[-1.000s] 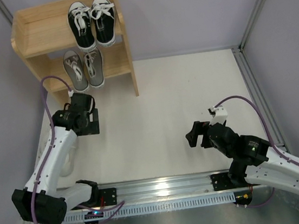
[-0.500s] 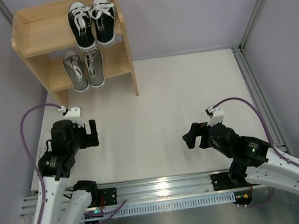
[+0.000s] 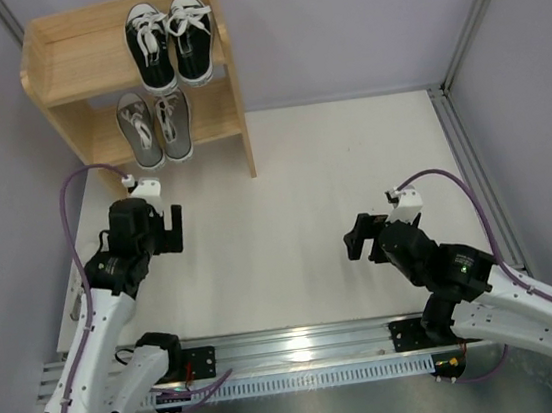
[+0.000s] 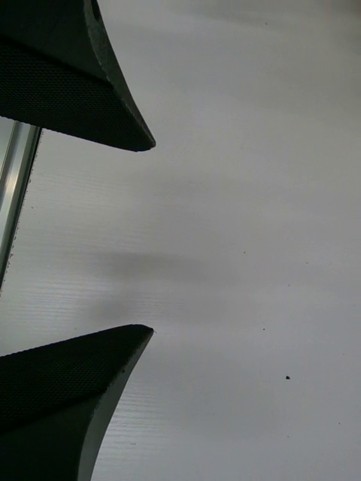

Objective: Place and organize the shoes onto the shoe shelf

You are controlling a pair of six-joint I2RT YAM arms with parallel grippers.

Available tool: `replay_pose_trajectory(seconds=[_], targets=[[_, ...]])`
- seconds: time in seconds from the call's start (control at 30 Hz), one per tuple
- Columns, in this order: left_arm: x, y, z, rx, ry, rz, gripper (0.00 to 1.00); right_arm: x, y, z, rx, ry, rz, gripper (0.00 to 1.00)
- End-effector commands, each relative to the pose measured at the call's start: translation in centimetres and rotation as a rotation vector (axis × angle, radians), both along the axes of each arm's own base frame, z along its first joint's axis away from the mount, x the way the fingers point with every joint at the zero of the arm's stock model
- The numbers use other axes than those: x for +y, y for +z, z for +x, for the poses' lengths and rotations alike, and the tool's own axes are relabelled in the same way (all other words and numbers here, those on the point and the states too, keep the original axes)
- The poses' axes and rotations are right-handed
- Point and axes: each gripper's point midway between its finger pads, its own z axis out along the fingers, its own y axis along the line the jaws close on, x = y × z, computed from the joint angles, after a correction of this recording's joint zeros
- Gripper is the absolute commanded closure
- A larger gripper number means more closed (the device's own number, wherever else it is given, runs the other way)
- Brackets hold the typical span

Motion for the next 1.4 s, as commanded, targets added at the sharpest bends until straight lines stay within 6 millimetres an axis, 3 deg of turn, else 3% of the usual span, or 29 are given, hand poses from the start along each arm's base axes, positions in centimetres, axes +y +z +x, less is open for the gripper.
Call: replay_pose_trajectory(seconds=[0.0,0.27,0.47,0.6,0.83,1.37], targets=[[3.0,1.9,1.3,-0.014,0.117,0.119,0.03,0.7,1.3,0.5,-0.021,-0.005,0.041,0.03],[10.5,-1.9,1.2,0.171,0.443,0.086,0.05,2.7,0.4,-0.5,-0.014,0.137,0.058,0.03],[14.2,-5.3,-0.2,0.339,0.588,0.092,0.08,2.8,0.2,-1.6,-0.018,0.187,0.11,0.03],[16.3,-6.2,-1.4,0.384,0.681,0.091,0.08,2.9,-0.2,-2.0,-0.012,0.213,0.117,0.03],[18.5,-7.9,-3.5,0.446,0.798,0.11,0.1,3.1,-1.0,-2.3,0.005,0.243,0.092,0.03],[19.7,-10.3,-3.6,0.528,0.795,0.075,0.16,2.3,-2.7,-2.8,0.046,0.22,0.076,0.03]])
